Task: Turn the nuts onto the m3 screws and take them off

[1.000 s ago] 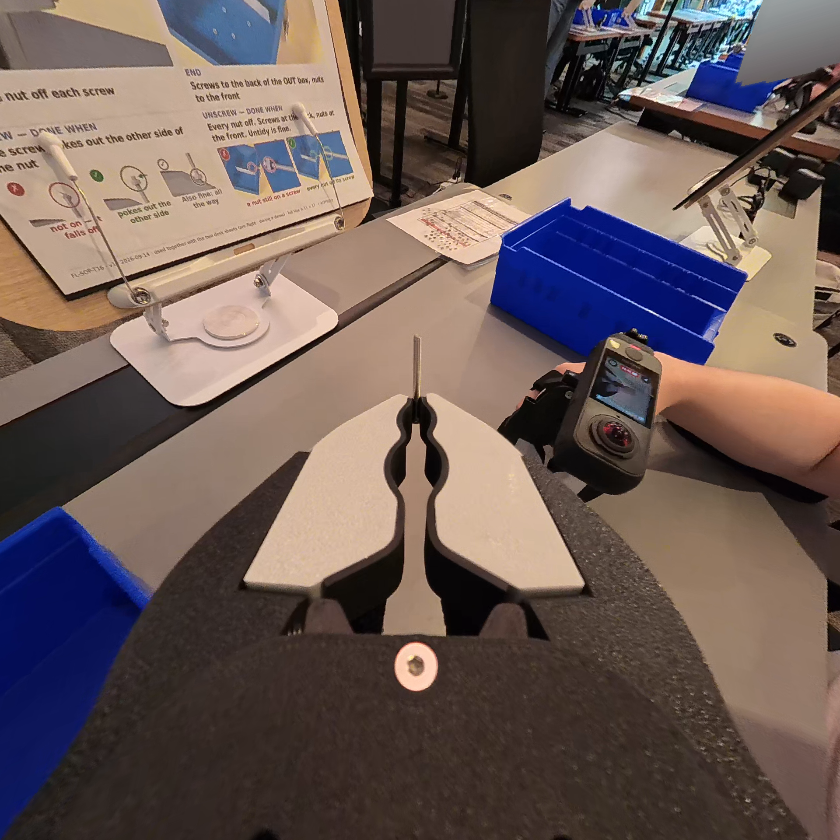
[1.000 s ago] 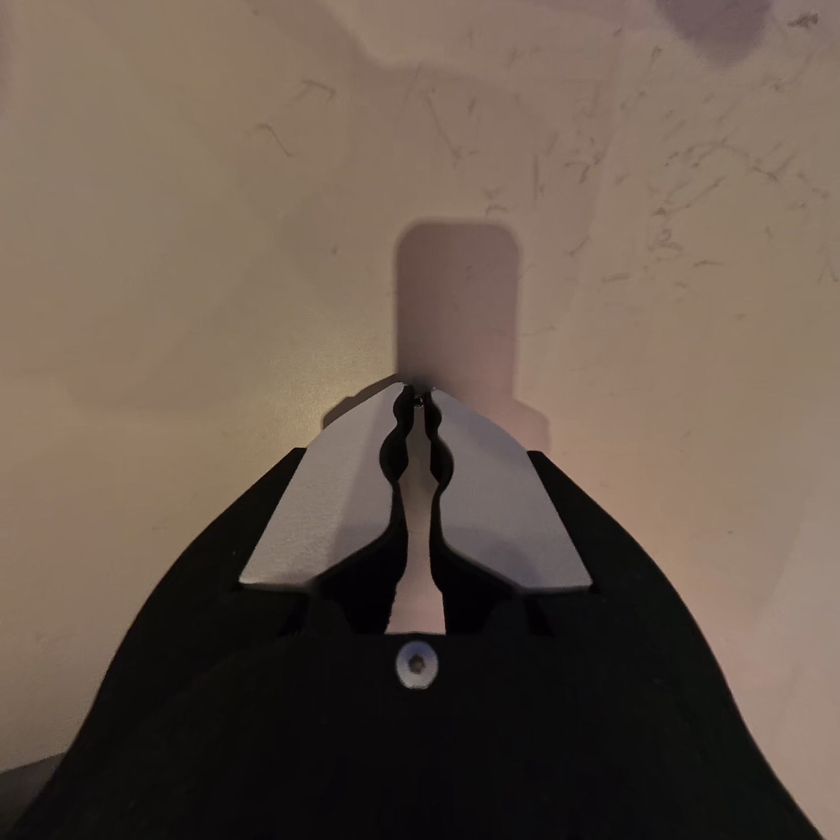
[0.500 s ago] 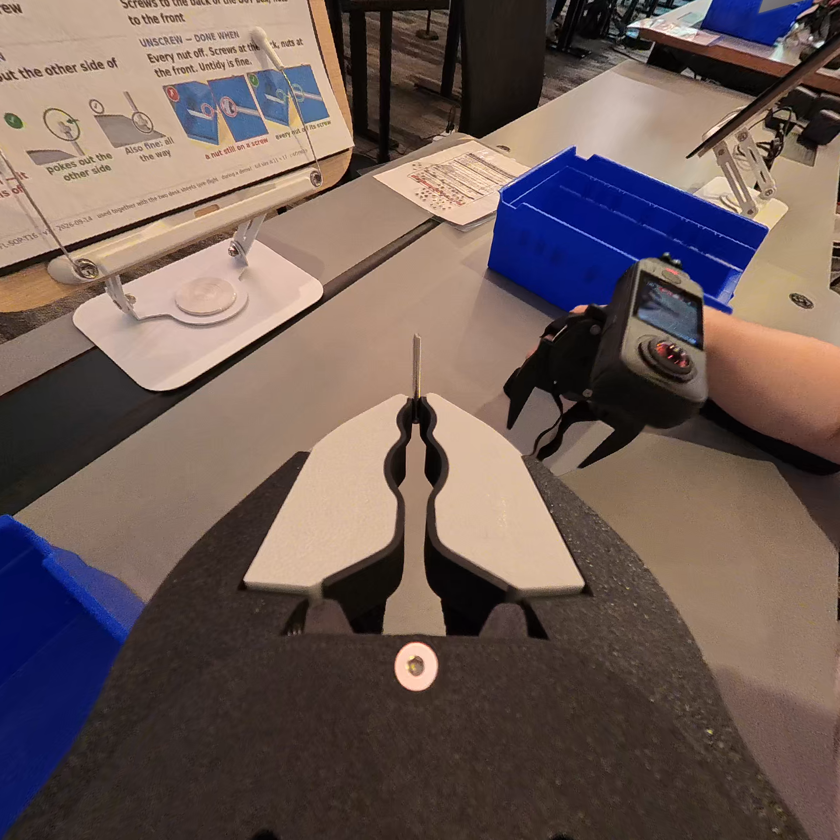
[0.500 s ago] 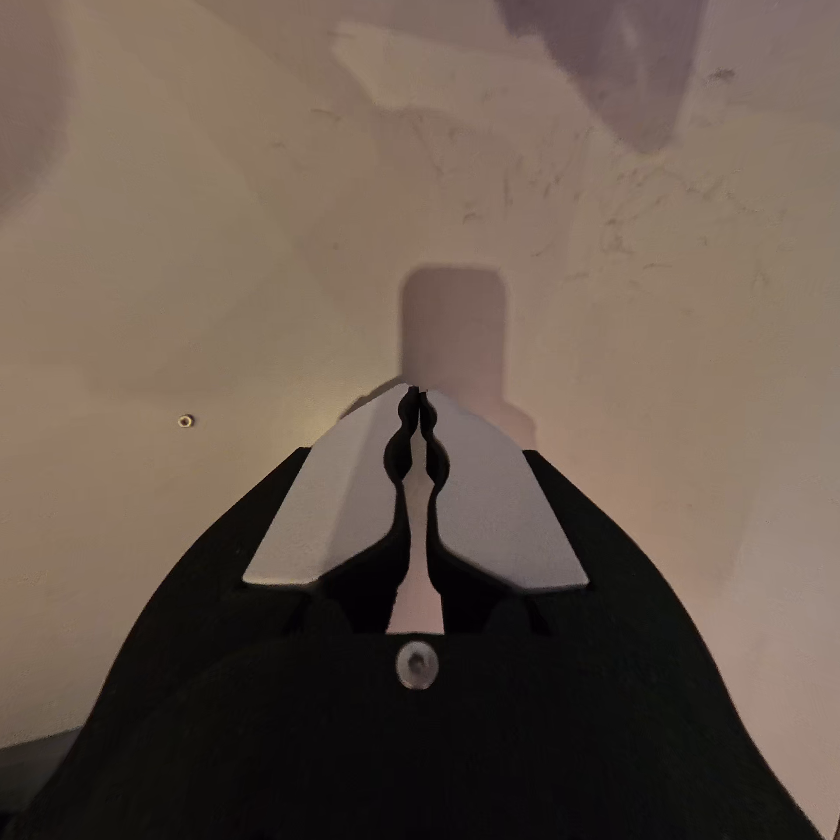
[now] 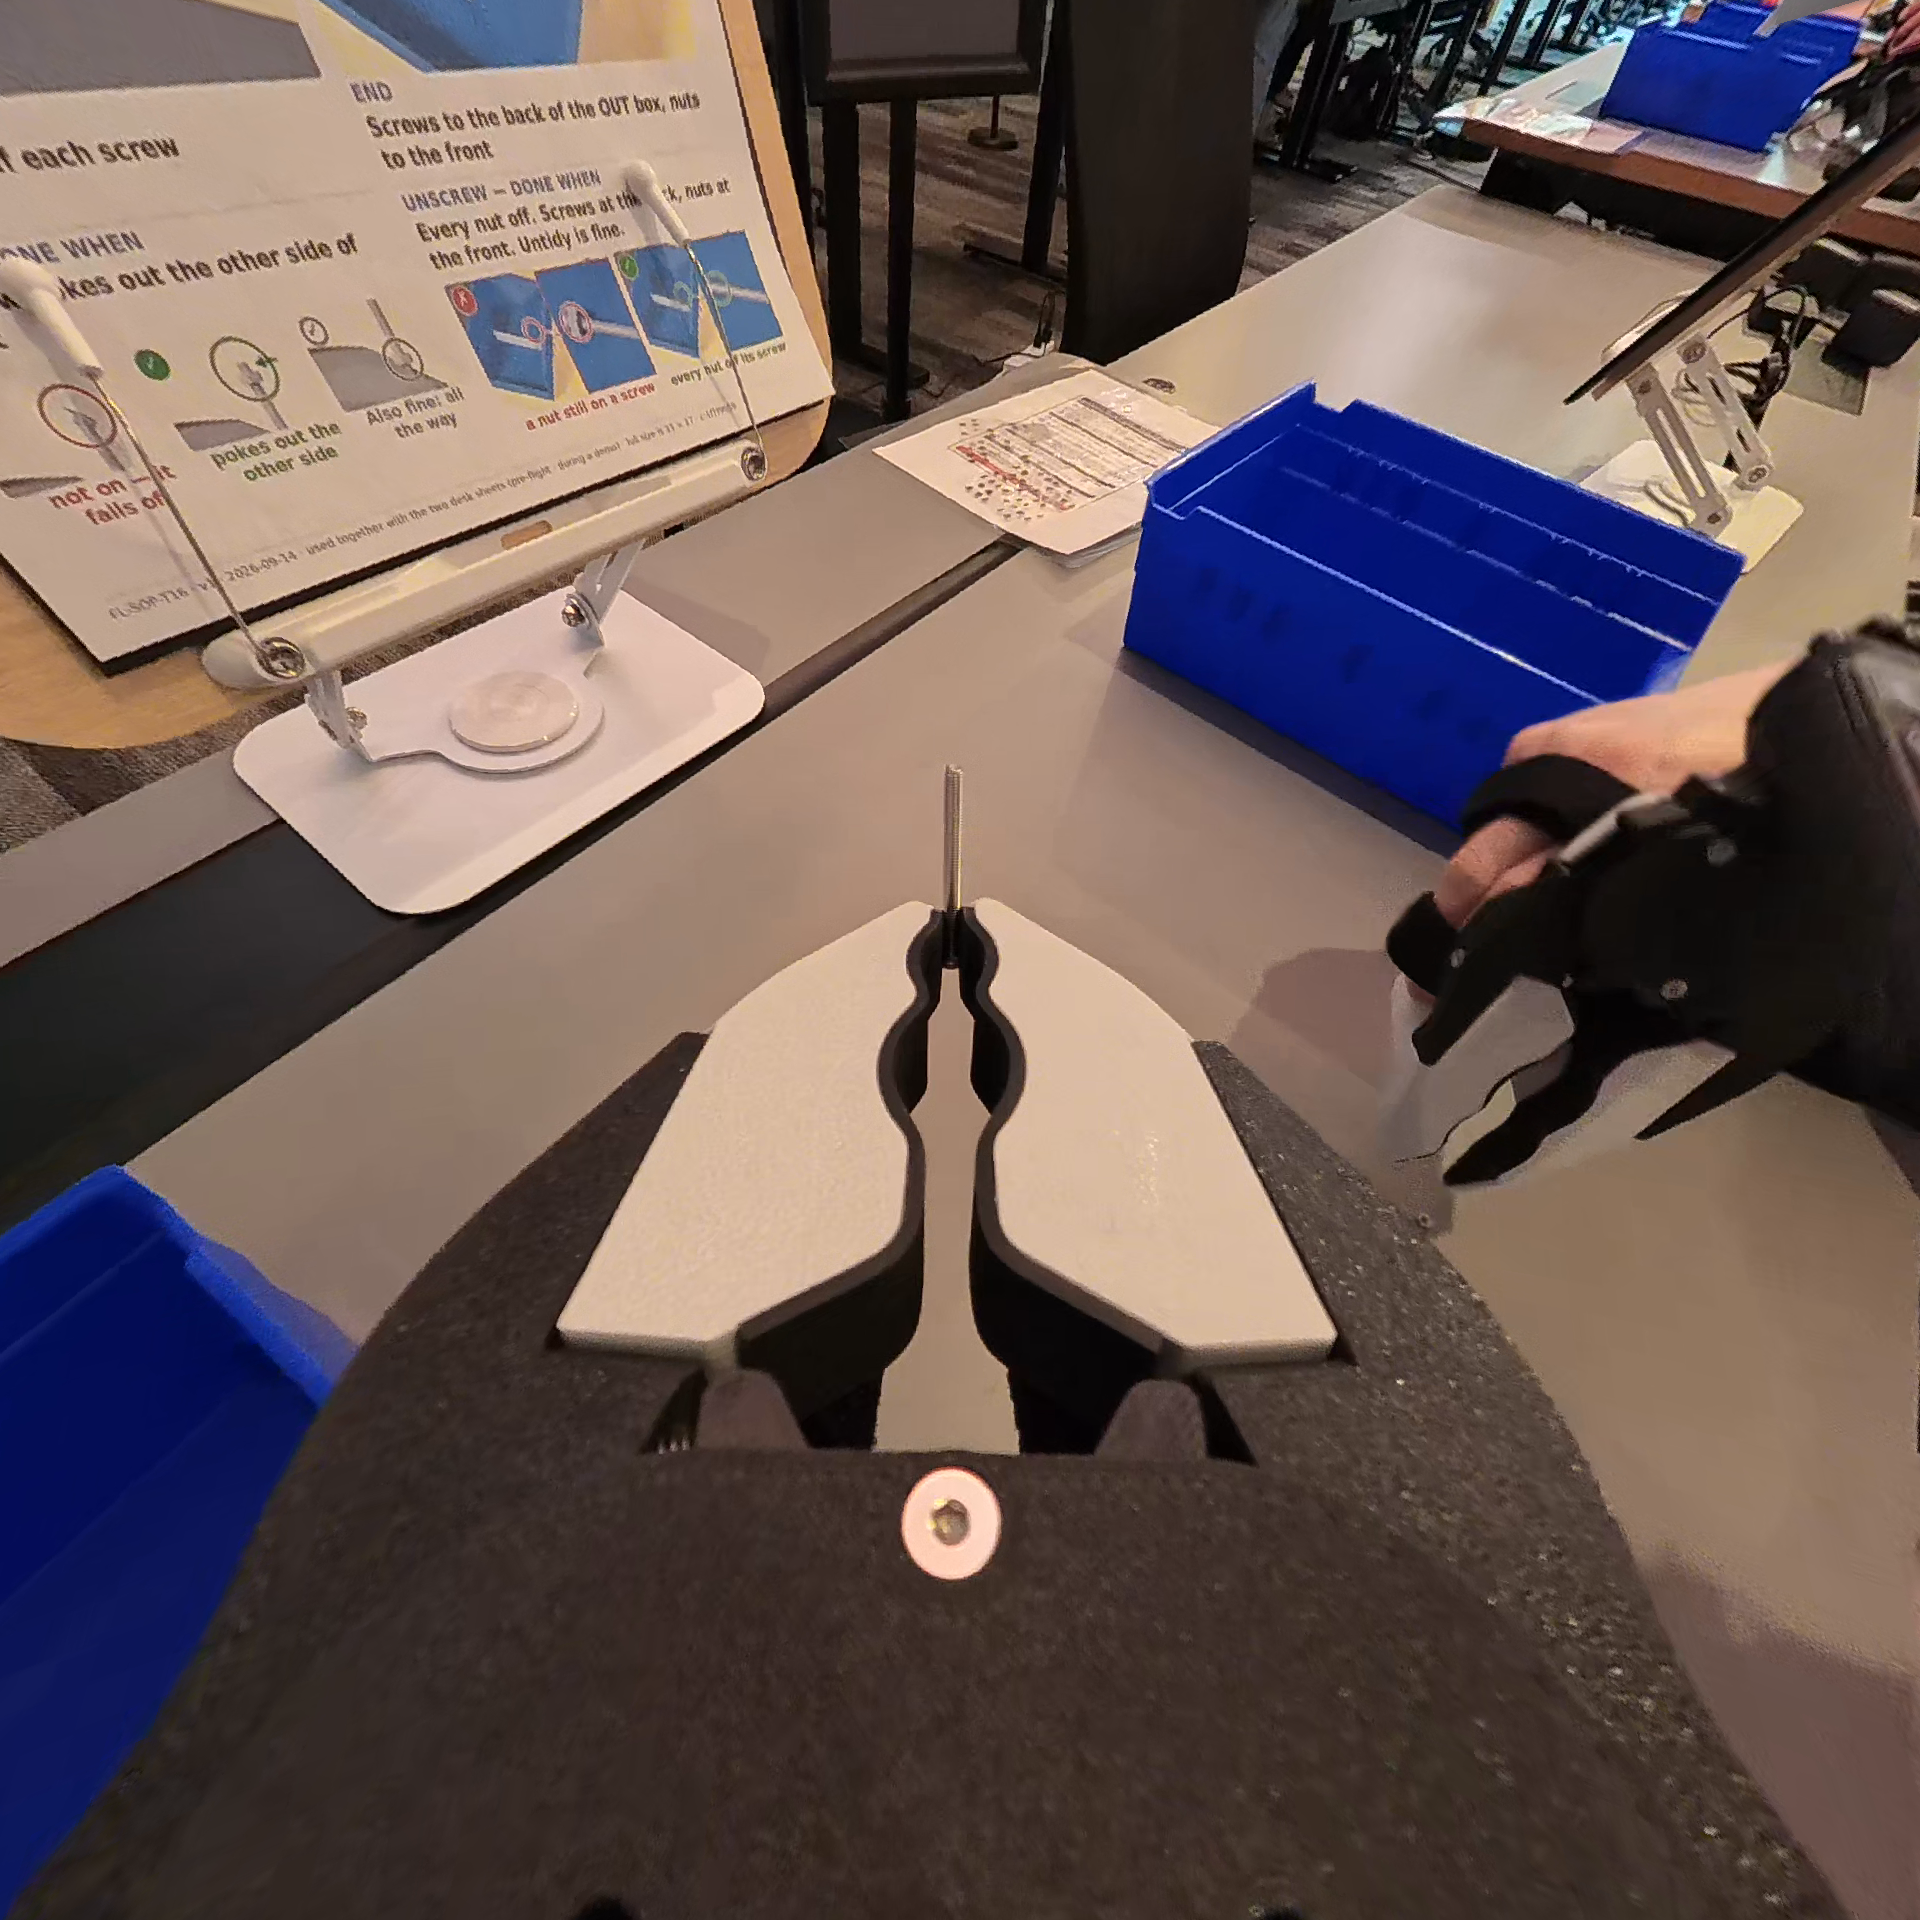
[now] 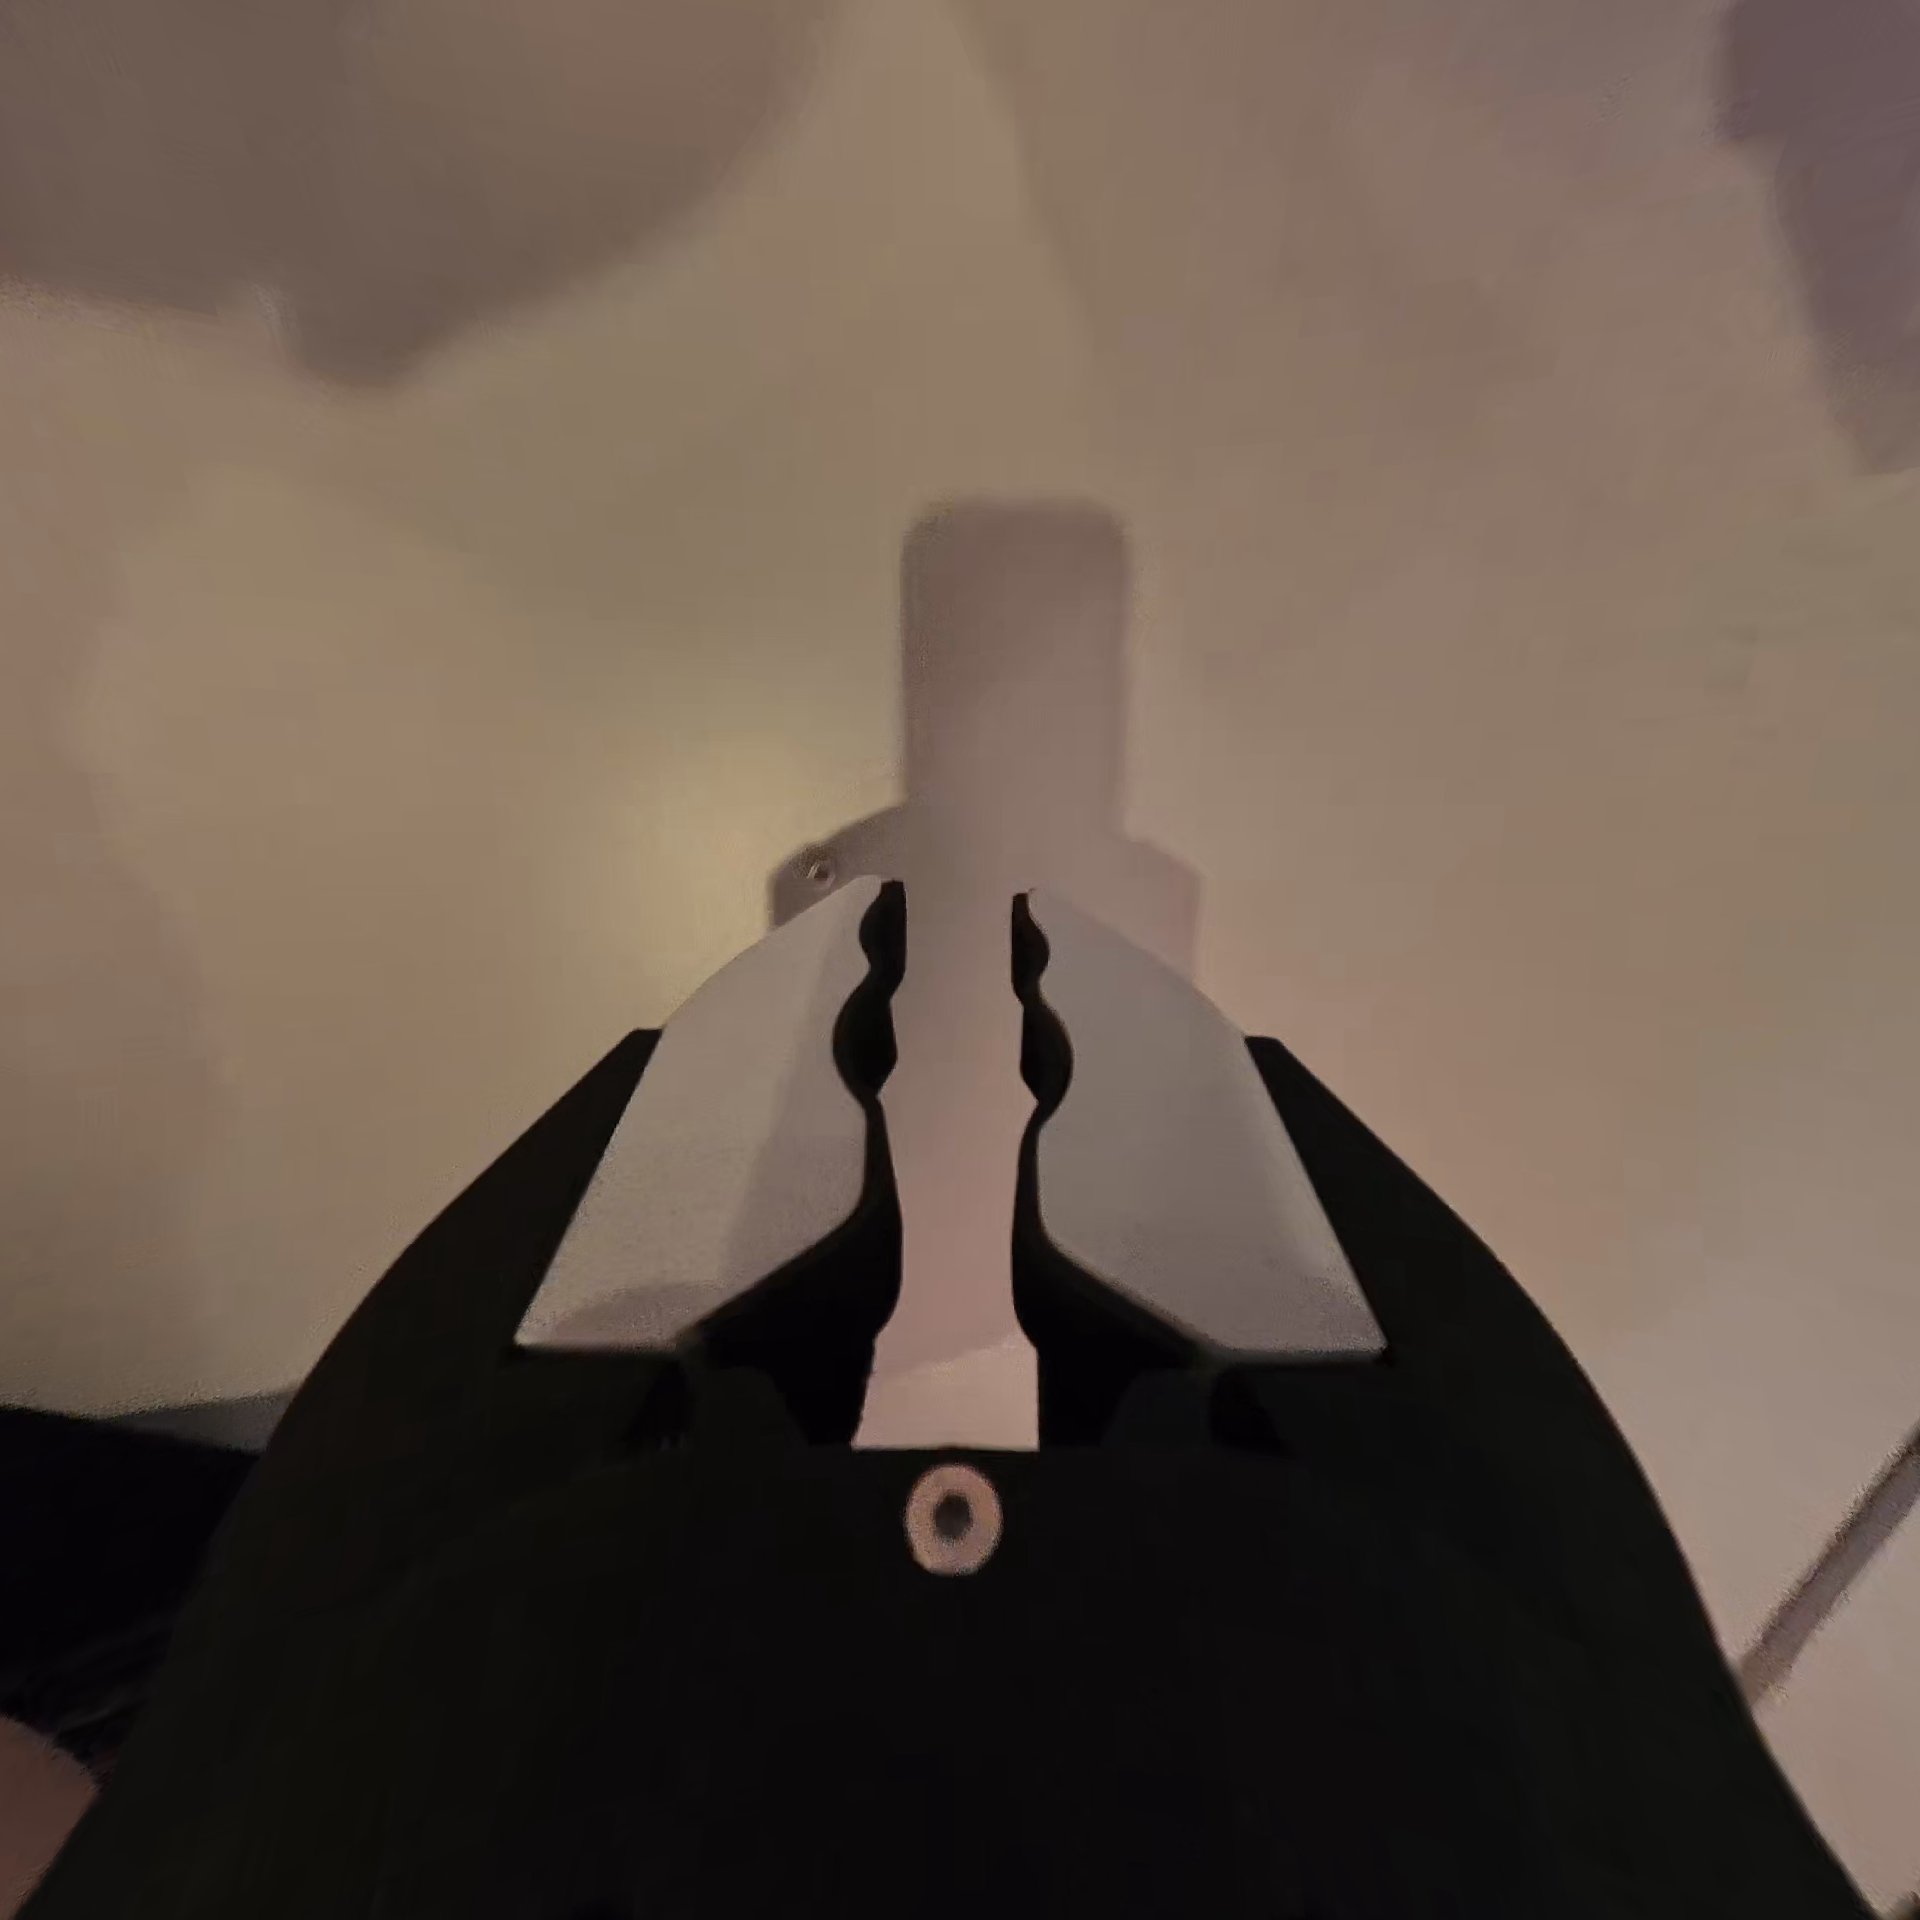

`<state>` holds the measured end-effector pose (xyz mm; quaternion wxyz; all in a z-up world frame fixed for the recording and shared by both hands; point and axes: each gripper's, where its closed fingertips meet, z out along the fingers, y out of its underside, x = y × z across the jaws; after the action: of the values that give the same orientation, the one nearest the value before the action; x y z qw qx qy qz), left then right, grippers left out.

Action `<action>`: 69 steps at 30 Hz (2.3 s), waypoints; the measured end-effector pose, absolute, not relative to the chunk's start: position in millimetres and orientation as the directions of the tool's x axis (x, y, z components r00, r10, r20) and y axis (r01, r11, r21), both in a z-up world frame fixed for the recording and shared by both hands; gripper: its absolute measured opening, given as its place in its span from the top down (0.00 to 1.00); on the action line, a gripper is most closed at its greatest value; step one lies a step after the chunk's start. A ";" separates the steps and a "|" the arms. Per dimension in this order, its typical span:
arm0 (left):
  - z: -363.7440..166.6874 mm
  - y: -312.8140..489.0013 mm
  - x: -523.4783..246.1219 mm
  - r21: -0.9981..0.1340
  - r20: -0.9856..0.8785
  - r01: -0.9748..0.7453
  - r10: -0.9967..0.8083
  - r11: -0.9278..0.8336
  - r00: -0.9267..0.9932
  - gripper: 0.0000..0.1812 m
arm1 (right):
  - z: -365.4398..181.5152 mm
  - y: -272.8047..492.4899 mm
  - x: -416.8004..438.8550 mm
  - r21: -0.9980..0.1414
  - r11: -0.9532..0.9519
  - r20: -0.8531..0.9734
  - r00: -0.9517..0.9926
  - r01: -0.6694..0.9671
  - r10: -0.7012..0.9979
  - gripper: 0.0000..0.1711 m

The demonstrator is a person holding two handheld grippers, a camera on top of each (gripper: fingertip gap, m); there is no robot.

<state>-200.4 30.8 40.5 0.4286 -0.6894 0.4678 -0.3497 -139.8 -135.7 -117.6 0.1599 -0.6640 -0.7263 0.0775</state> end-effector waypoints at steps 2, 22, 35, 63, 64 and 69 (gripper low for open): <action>42.5 29.8 -201.2 -0.920 0.075 -0.345 -0.946 -0.189 0.317 0.99 | -131.4 -146.3 -127.9 -0.237 0.105 0.146 -0.071 0.966 0.987 0.89; 42.6 26.8 -199.0 -0.917 0.081 -0.351 -0.949 -0.191 0.304 0.99 | -152.2 -158.3 -138.4 -0.220 0.289 0.091 -0.276 0.932 0.957 0.93; 39.1 25.6 -196.3 -0.910 0.112 -0.355 -0.950 -0.215 0.290 0.99 | -160.0 -160.6 -136.8 -0.174 0.339 0.074 -0.331 0.925 0.941 0.94; 33.0 20.1 -188.6 -0.901 0.116 -0.377 -0.956 -0.215 0.268 0.99 | -160.3 -161.4 -136.9 -0.192 0.339 0.028 -0.341 0.921 0.940 0.96; 32.8 20.0 -188.5 -0.900 0.116 -0.378 -0.956 -0.215 0.268 0.99 | -160.3 -161.3 -136.5 -0.190 0.341 0.030 -0.342 0.921 0.939 0.96; 32.3 19.4 -187.5 -0.900 0.118 -0.379 -0.957 -0.216 0.264 0.99 | -160.4 -161.0 -136.3 -0.184 0.350 0.038 -0.349 0.919 0.936 0.96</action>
<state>-187.5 19.4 32.3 0.3964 -0.6892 0.4847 -0.3646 -136.3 -161.0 -160.4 0.0680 -0.5665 -0.8187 0.0652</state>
